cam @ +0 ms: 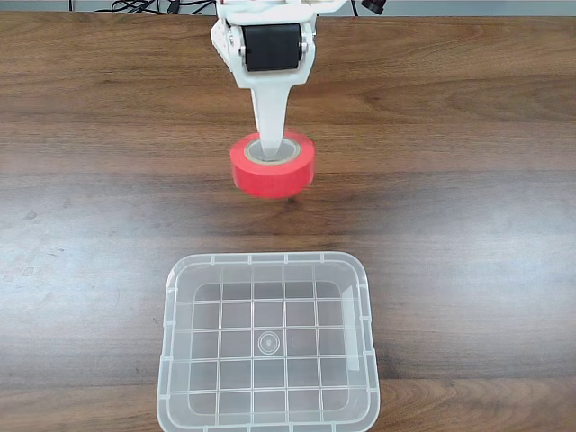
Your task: Grab the tape and place it in the box.
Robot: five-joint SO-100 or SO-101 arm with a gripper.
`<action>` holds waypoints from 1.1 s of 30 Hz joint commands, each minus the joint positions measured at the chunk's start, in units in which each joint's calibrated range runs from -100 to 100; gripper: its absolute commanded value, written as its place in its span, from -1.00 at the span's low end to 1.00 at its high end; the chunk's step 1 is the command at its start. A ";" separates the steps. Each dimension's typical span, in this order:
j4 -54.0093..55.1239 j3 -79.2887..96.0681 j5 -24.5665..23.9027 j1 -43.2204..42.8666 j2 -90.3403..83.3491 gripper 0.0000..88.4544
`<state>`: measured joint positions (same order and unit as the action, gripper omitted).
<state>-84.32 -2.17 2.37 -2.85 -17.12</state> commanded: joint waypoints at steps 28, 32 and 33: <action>5.81 -55.61 -1.21 -2.34 53.97 -0.80; 5.73 -55.43 -1.21 -2.12 54.05 -0.52; 5.73 -55.43 -1.21 -2.05 54.05 -0.50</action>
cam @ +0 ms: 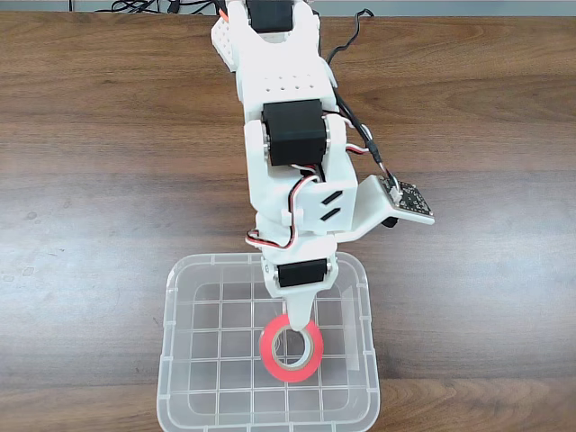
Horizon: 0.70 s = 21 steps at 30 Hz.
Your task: Grab the tape and place it in the box.
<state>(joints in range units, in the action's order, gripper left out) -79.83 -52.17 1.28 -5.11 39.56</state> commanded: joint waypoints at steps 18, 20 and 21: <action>-3.65 -5.61 -0.12 0.72 -3.59 -0.50; -5.27 -5.70 -0.12 0.72 -3.92 -0.50; -6.39 -5.70 -0.17 0.72 -4.56 -0.51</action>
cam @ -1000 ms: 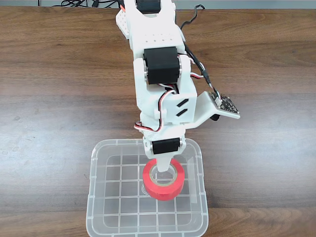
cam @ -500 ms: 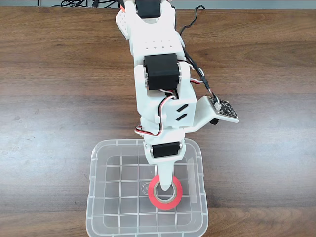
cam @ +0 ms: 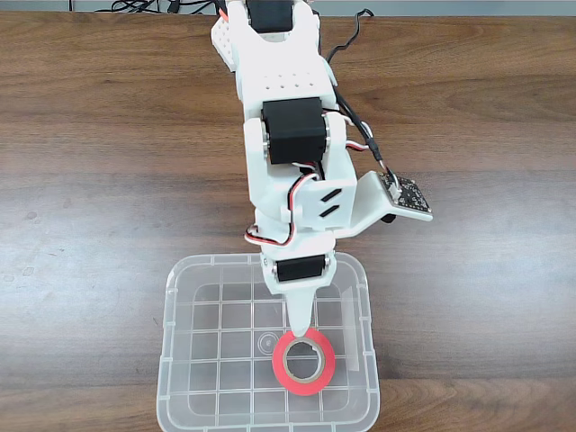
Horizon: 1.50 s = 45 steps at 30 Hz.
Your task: Grab the tape and place it in the box.
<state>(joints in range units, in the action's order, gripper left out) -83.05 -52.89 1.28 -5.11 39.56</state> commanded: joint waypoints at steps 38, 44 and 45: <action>1.03 80.97 0.99 -0.08 -71.58 -0.97; 11.90 103.13 2.46 -0.08 -83.80 -0.97; 13.70 105.84 2.46 -0.08 -85.49 -0.97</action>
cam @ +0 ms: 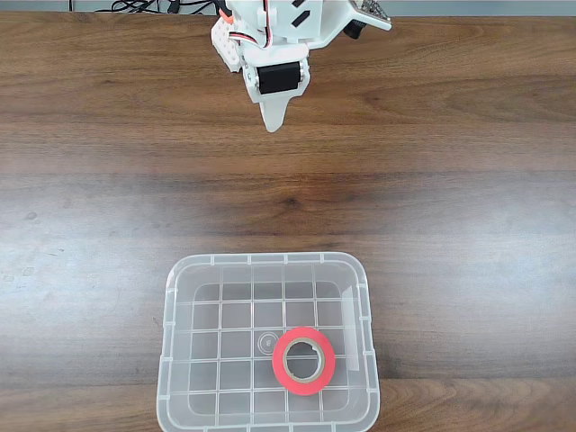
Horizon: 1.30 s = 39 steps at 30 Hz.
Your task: Grab the tape and place it in the box.
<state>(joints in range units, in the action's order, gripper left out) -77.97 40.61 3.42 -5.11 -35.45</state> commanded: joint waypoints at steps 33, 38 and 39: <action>14.35 56.85 -5.53 0.50 -63.82 -0.96; 14.10 57.02 -5.84 0.72 -63.50 -0.97; 14.01 57.02 -6.16 0.72 -63.50 -0.97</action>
<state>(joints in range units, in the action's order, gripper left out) -63.64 98.29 -1.70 -5.03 -98.07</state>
